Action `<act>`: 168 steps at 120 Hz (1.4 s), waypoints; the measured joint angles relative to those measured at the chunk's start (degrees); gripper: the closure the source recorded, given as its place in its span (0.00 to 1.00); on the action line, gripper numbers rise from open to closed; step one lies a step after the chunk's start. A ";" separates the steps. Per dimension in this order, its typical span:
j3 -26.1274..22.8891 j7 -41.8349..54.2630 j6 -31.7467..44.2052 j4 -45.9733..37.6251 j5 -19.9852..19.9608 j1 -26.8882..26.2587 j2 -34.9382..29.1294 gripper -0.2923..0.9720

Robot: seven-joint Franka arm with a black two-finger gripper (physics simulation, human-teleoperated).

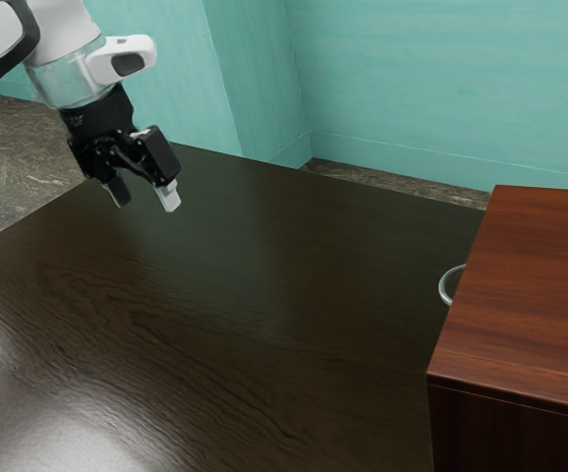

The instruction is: Pull the drawer handle with one arm to open the drawer

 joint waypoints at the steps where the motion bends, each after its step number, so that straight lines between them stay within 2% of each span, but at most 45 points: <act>1: 0.15 -0.19 0.59 -0.33 -0.54 0.31 0.04 0.23; 11: 0.94 -1.94 6.15 -1.79 -5.81 1.42 0.37 0.23; 19: 2.78 -3.14 10.43 -1.96 -9.56 -0.77 0.61 0.23; 25: 8.60 -3.91 13.17 -1.43 -12.88 -5.58 0.11 0.23; 42: 28.66 -5.51 18.37 2.03 -21.28 -24.56 -1.37 0.23; 49: 33.21 -5.90 20.04 2.34 -24.21 -29.02 -1.37 0.23; 62: 37.93 -6.47 22.09 2.11 -27.35 -36.12 -0.80 0.23; 70: 39.48 -6.73 22.92 1.45 -28.28 -38.90 -0.29 0.23; 82: 40.16 -7.08 23.74 0.86 -28.95 -40.13 -0.06 0.23; 91: 40.28 -7.30 24.19 0.07 -29.08 -40.93 0.27 0.23; 114: 43.29 -7.75 25.94 -0.91 -28.98 -46.92 1.52 0.23; 138: 42.91 -8.10 27.25 -5.45 -28.74 -47.94 0.12 0.23; 168: 41.85 -8.29 31.70 -6.01 -26.95 -49.78 -0.72 0.23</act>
